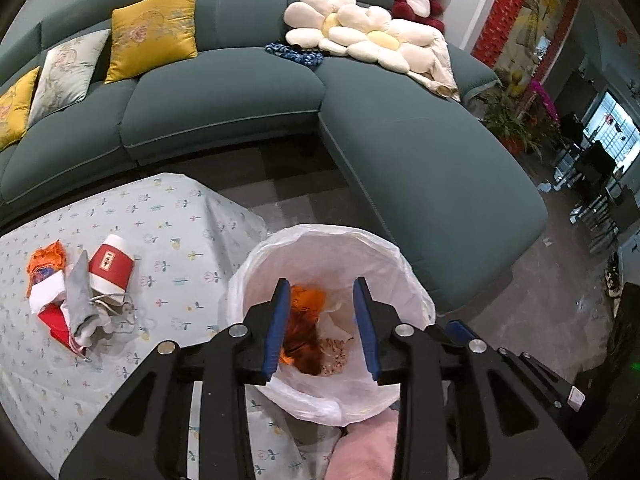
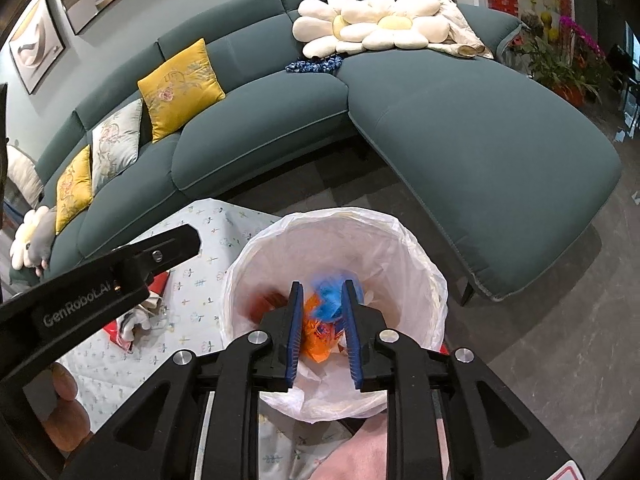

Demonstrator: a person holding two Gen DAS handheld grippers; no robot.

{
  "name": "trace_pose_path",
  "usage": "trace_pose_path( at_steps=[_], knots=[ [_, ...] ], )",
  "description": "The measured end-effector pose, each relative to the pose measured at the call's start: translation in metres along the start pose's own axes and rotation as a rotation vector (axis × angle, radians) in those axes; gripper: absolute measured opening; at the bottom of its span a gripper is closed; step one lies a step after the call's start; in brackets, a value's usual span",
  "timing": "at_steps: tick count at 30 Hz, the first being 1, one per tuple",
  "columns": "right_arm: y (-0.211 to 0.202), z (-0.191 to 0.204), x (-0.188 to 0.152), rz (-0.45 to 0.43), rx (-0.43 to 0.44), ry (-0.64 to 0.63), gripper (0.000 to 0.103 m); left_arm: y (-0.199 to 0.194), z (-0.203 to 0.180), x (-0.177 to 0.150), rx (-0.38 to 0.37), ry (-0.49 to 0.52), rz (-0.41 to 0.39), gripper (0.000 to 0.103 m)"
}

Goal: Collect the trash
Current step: 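Open both tools to drop the strap and scrunchie into the bin, then move both open tools back over the remaining trash pile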

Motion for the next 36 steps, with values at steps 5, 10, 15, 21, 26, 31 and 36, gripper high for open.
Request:
trace_pose_path(
  at_steps=[5, 10, 15, 21, 26, 31, 36],
  knots=[
    [0.0, 0.004, -0.001, -0.002, -0.002, -0.005, 0.026, -0.003, 0.011, -0.002, 0.005, -0.026, 0.001, 0.031],
    [-0.001, 0.012, -0.003, -0.001, -0.003, -0.024, 0.028, -0.009, 0.02, -0.004, 0.017, -0.04, -0.004, 0.031],
    [-0.004, 0.023, -0.006, 0.0, 0.002, -0.047, 0.029, -0.015, 0.032, -0.009, 0.025, -0.063, -0.006, 0.031],
    [-0.006, 0.041, -0.012, 0.007, 0.011, -0.077, 0.03, -0.022, 0.053, -0.018, 0.045, -0.1, -0.005, 0.031],
    [-0.007, 0.063, -0.022, 0.014, 0.024, -0.116, 0.035, -0.031, 0.078, -0.029, 0.063, -0.146, -0.011, 0.034],
    [-0.003, 0.091, -0.035, 0.035, 0.042, -0.154, 0.035, -0.043, 0.112, -0.046, 0.11, -0.201, -0.013, 0.043],
    [0.002, 0.122, -0.052, 0.059, 0.063, -0.2, 0.035, -0.053, 0.153, -0.065, 0.145, -0.273, -0.007, 0.045]
  ],
)
Point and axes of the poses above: each gripper's, at about its wrist camera, not at the fingertips, and y roughly the way its jaws point, z to its left, x to its top, the point moved 4 cm from there along y, roughly the way its jaws point, and after that the axes turned 12 degrees about y, right-handed, at the moved point
